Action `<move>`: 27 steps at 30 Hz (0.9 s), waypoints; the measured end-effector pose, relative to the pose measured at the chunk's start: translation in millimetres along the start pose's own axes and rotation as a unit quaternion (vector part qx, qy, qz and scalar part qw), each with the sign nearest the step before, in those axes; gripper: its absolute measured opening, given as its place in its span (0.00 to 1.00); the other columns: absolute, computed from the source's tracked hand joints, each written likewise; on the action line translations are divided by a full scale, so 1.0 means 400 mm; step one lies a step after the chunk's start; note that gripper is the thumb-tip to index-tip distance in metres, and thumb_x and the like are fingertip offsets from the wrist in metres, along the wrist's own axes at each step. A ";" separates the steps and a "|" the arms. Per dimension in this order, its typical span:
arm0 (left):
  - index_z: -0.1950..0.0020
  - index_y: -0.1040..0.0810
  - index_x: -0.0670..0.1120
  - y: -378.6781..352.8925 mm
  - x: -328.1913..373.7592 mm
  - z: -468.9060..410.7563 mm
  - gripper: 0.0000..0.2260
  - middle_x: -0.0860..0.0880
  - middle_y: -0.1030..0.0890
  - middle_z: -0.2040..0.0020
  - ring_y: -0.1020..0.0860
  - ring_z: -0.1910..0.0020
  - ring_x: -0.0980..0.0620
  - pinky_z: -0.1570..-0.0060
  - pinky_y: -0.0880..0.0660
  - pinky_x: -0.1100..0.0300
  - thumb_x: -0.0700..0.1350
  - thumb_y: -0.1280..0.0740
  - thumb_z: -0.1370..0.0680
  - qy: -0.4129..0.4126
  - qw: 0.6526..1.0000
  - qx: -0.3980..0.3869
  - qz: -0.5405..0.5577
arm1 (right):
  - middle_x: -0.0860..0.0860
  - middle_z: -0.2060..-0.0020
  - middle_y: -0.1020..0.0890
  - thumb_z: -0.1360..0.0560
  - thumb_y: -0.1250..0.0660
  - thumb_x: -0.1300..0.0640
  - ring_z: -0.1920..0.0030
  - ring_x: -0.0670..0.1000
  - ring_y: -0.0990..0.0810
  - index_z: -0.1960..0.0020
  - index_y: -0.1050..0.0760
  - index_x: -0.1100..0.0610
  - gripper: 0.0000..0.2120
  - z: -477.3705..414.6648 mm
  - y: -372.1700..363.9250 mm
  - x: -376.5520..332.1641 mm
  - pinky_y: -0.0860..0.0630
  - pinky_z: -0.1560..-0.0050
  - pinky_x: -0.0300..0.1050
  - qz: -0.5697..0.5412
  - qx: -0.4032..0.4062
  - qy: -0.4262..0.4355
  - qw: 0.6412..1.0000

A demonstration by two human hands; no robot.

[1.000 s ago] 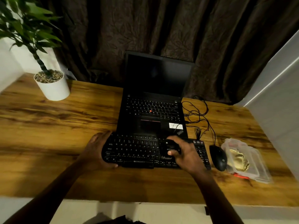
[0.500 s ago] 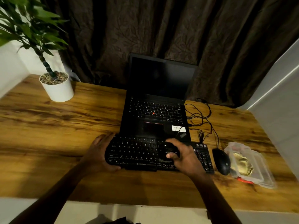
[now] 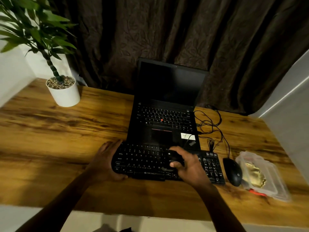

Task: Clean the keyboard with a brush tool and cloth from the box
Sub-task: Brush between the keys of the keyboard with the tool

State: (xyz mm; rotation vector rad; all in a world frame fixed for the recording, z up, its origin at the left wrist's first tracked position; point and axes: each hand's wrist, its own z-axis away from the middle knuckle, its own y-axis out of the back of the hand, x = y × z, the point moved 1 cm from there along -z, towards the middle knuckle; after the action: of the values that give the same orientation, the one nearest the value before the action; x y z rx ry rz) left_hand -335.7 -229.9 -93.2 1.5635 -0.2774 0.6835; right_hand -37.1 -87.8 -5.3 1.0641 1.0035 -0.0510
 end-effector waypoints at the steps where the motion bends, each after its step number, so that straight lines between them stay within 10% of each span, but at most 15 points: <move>1: 0.19 0.50 0.52 0.000 -0.001 0.000 0.63 0.53 0.43 0.21 0.46 0.22 0.45 0.25 0.41 0.47 0.73 0.25 0.46 -0.002 1.000 0.000 -0.002 | 0.46 0.49 0.20 0.23 0.32 0.54 0.51 0.44 0.19 0.37 0.31 0.35 0.20 0.002 -0.005 -0.002 0.17 0.54 0.43 0.007 -0.002 0.002 1.000; 19: 0.20 0.46 0.47 0.008 0.027 -0.002 0.61 0.50 0.37 0.24 0.45 0.26 0.52 0.27 0.55 0.66 0.69 0.25 0.45 -0.042 0.999 0.028 -0.001 | 0.44 0.48 0.19 0.23 0.31 0.54 0.54 0.46 0.17 0.36 0.32 0.34 0.23 -0.010 -0.036 -0.060 0.16 0.53 0.45 0.017 -0.018 0.002 1.000; 27: 0.20 0.47 0.49 0.005 0.014 0.000 0.62 0.52 0.40 0.22 0.45 0.23 0.47 0.25 0.49 0.59 0.73 0.26 0.45 -0.021 1.000 0.010 -0.004 | 0.46 0.43 0.19 0.24 0.30 0.58 0.45 0.42 0.19 0.36 0.30 0.36 0.23 -0.056 -0.139 -0.141 0.18 0.45 0.46 -0.010 -0.029 0.032 0.999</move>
State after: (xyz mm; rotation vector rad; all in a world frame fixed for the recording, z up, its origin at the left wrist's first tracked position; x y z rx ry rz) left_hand -332.3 -228.7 -88.4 1.5999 -0.2967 0.6493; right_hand -111.1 -123.5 -7.1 1.0080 1.0672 -0.0041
